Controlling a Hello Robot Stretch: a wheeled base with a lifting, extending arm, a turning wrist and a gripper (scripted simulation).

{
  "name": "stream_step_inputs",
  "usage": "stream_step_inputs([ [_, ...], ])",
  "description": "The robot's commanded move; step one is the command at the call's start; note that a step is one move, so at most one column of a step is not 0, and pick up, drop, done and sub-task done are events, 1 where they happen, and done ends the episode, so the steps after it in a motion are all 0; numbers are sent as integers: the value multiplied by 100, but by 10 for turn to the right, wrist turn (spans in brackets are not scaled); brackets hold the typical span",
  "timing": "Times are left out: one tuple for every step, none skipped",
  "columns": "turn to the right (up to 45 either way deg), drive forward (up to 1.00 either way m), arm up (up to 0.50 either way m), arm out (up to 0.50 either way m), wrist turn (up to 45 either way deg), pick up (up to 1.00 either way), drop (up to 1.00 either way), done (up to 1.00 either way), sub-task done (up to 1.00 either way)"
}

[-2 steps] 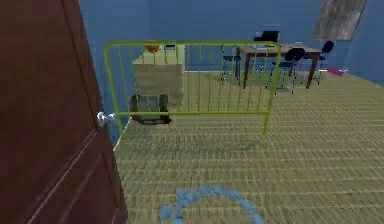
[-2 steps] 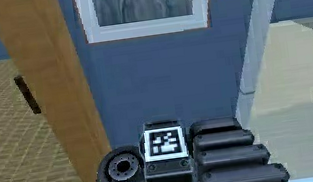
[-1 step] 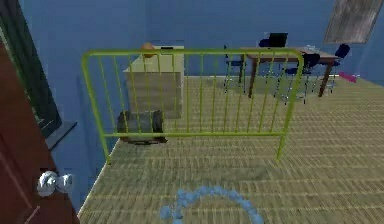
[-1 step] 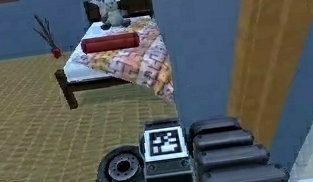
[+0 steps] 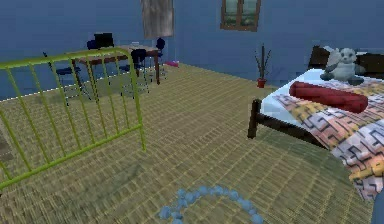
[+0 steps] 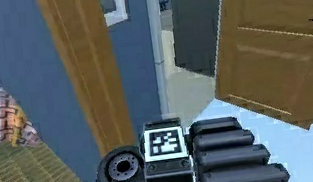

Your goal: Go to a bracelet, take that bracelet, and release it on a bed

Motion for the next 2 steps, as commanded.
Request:
stream_step_inputs([
  [60,0,0,0,0,0,0,0,0],
  [0,100,0,0,0,0,0,0,0],
])
